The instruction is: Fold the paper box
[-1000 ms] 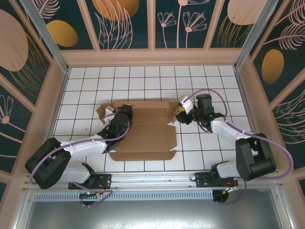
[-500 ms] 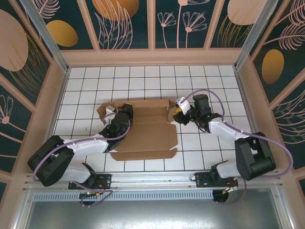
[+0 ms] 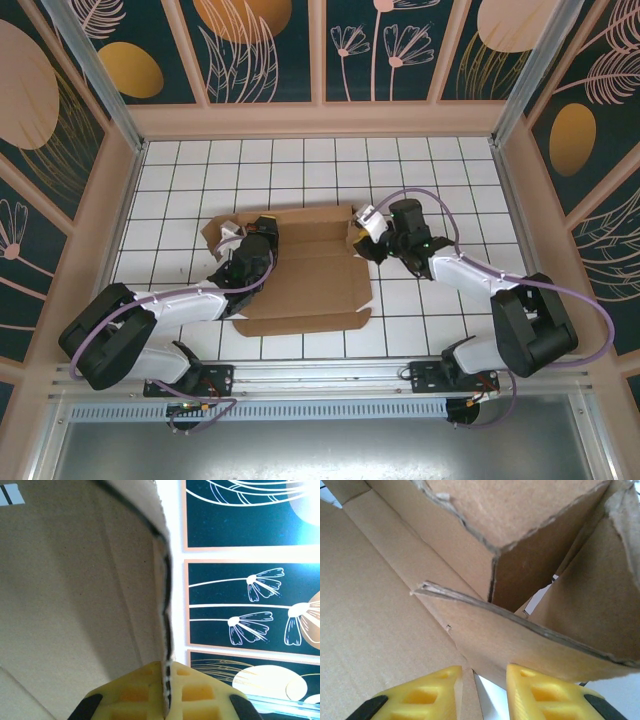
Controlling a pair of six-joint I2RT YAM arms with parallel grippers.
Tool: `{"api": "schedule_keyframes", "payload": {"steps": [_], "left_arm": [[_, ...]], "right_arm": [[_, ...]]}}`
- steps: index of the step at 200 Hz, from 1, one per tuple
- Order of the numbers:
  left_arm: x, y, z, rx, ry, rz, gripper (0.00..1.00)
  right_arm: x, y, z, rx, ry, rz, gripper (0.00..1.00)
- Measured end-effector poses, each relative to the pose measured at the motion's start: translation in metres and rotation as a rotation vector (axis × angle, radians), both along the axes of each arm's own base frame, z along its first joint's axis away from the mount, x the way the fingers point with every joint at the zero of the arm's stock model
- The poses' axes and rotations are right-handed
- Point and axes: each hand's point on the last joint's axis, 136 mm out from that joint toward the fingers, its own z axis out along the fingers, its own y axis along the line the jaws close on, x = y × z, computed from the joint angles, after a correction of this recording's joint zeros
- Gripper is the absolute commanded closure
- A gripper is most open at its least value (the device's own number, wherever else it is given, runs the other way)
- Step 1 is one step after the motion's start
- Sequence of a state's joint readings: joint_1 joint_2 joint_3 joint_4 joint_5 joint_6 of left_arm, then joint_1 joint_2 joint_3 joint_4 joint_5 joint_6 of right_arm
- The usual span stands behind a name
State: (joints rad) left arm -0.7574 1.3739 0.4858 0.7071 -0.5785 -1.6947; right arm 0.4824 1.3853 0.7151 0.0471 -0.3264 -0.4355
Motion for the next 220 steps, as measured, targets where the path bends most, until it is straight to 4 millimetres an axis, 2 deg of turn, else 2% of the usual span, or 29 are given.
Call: {"api": "schedule_keyframes", "payload": {"steps": [30,81,133,220], "left_arm": [[0.000,0.001,0.000,0.001,-0.001,0.006,1.00],[0.004,-0.001,0.004,0.021,0.017,0.014,1.00],[0.009,-0.004,0.010,0.036,0.049,0.030,1.00],[0.012,-0.007,0.011,-0.031,0.113,0.046,1.00]], "right_arm": [[0.015,-0.003,0.001,-0.040,-0.021,-0.043,0.77],[0.036,-0.007,0.002,-0.079,-0.018,-0.096,0.78],[0.045,-0.008,0.013,-0.058,-0.023,-0.126,0.77],[0.049,-0.013,0.017,0.011,0.030,-0.150,0.75]]}}
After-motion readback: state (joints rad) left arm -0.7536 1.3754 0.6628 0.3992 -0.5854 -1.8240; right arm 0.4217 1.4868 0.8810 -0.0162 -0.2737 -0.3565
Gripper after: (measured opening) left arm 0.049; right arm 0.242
